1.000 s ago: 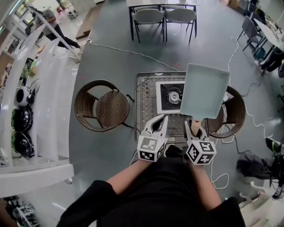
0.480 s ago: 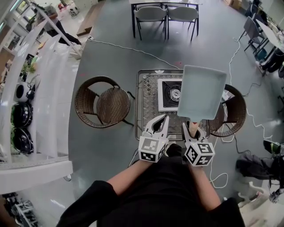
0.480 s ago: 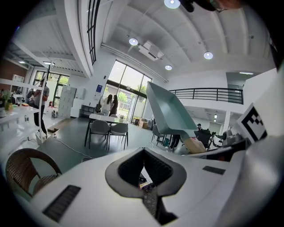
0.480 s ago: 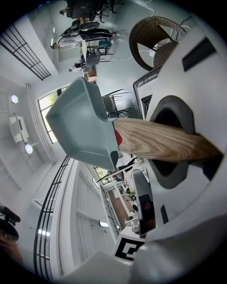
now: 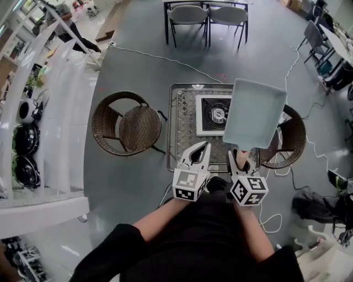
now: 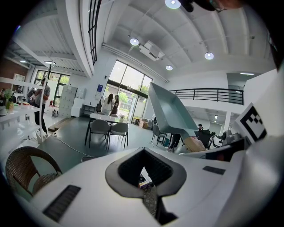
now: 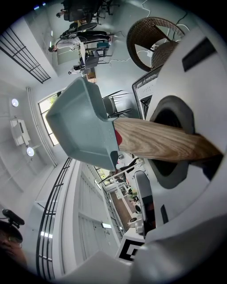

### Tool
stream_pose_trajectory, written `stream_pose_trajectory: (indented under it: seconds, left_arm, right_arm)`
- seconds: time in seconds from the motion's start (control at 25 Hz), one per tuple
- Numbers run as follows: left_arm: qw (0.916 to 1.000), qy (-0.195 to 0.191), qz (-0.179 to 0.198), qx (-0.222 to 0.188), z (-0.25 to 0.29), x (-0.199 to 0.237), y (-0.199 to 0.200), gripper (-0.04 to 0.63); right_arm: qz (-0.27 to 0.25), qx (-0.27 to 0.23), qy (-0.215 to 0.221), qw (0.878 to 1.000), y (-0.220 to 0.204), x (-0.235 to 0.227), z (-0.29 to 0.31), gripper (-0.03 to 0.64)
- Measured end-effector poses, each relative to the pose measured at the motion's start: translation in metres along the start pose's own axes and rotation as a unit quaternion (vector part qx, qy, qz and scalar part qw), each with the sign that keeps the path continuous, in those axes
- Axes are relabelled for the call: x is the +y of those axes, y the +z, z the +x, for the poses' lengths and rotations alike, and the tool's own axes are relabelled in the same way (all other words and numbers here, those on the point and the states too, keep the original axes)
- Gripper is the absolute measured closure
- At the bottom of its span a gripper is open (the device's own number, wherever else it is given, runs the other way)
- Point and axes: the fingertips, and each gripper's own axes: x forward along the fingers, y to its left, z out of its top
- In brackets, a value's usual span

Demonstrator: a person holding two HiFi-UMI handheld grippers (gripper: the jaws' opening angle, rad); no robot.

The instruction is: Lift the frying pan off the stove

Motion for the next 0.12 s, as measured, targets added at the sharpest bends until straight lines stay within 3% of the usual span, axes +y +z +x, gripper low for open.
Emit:
stream_pose_trajectory:
  seconds: [0.12]
  left_arm:
    - [1.0000, -0.001, 0.002, -0.001, -0.0005, -0.0012, 0.0006, 0.589]
  right_arm:
    - [0.003, 0.000, -0.002, 1.000, 0.0000, -0.0011, -0.0007, 0.517]
